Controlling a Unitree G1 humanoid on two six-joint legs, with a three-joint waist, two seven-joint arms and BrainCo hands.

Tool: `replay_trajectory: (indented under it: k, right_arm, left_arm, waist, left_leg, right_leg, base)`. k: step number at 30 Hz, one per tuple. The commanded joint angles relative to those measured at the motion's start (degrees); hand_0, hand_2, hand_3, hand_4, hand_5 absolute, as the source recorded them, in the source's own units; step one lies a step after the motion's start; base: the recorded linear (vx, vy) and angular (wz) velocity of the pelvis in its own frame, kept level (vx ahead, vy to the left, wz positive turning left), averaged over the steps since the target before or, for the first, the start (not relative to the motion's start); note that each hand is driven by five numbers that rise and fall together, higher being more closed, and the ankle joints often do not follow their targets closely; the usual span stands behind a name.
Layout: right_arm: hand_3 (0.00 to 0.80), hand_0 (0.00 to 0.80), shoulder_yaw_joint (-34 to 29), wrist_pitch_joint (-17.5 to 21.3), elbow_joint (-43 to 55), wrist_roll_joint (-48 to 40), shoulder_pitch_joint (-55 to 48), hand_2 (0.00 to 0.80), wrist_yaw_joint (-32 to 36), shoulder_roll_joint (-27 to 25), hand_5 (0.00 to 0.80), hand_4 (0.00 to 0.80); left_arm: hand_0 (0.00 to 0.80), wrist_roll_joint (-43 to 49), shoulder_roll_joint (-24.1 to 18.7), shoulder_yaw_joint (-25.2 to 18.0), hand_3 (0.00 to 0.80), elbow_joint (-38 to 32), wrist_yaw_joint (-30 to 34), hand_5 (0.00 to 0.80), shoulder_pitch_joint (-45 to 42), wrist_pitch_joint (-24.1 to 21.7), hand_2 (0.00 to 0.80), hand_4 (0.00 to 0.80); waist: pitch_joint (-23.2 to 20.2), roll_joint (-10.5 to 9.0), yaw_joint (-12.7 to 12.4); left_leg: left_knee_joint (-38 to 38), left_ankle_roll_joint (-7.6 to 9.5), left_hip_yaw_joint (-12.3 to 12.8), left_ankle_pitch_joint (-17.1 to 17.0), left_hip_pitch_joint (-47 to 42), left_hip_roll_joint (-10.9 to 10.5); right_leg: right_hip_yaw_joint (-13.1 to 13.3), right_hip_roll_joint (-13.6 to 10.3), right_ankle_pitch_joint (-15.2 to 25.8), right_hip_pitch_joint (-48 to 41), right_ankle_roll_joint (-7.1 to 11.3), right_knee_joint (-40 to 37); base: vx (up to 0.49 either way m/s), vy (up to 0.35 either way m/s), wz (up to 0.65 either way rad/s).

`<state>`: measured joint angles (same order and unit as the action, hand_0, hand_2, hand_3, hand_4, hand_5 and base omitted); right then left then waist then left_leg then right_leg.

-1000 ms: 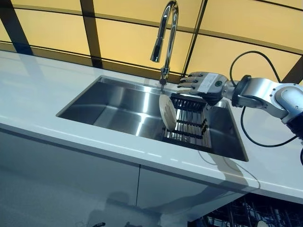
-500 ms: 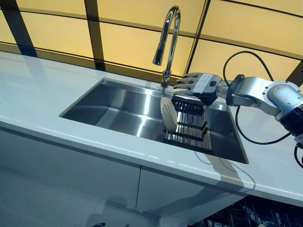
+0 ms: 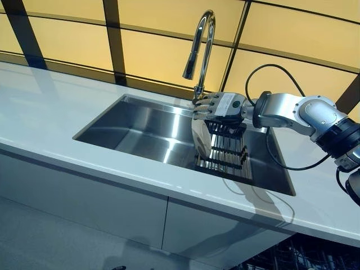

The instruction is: Take plates into dishwasher

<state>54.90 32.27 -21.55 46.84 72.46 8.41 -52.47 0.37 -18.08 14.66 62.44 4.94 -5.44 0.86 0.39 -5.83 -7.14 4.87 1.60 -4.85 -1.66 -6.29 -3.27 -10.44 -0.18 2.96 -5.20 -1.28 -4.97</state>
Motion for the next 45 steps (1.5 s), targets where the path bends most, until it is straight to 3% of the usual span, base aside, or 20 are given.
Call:
replay_trajectory:
  k: [1, 12, 27, 45]
  right_arm:
    - [0.000, 0.000, 3.5, -2.1, -4.6, 0.3, 10.1, 0.000, 1.1, 0.6, 0.000, 0.000]
    - [0.000, 0.000, 3.3, -4.2, -2.5, -1.4, 9.2, 0.000, 6.1, 3.6, 0.000, 0.000]
    - [0.000, 0.000, 3.9, -6.7, -3.6, -0.7, 9.1, 0.000, 5.1, 3.0, 0.000, 0.000]
    - [0.000, 0.000, 4.7, -9.2, -4.3, -2.5, 8.4, 0.000, 10.8, 6.6, 0.000, 0.000]
  left_arm:
    - [0.000, 0.0, -0.9, 1.6, 0.000, 1.6, 0.5, 0.000, 2.4, 0.0, 0.000, 0.000]
    - [0.000, 1.9, -0.4, 2.0, 0.000, 2.1, 0.9, 0.000, 1.9, 0.6, 0.000, 0.000]
    - [0.000, 2.9, -0.9, 2.6, 0.000, 1.6, 1.0, 0.000, 1.2, 0.3, 0.000, 0.000]
    - [0.000, 3.6, -2.3, 2.9, 0.000, 0.9, 1.0, 0.000, 2.7, 1.4, 0.000, 0.000]
  waist:
    - [-0.7, -1.12, -1.7]
    - [-0.1, -1.34, -2.2]
    - [1.7, -2.60, -3.0]
    - [5.7, -6.61, -6.3]
  left_leg:
    - [0.1, 1.20, 6.4, 5.7, -1.3, 0.1]
    - [0.1, 1.40, 7.0, 5.8, -1.9, 0.3]
    - [-1.1, 1.00, 7.2, 6.4, -1.5, 0.8]
    - [-8.0, 0.05, 4.5, 7.9, 2.1, 1.9]
  right_leg:
    - [-1.0, 1.1, -5.8, -2.6, 1.30, 0.0]
    - [-0.9, 1.2, -5.9, -3.1, 1.00, 0.0]
    - [-0.2, 2.1, -6.4, -3.0, 0.25, 0.0]
    - [-0.6, 3.4, -6.2, -3.4, -1.03, 0.0]
  base:
    - [0.000, 0.000, 0.00]
    - [0.036, -0.005, -0.01]
    - [0.055, -0.053, -0.01]
    - [0.025, -0.066, 0.02]
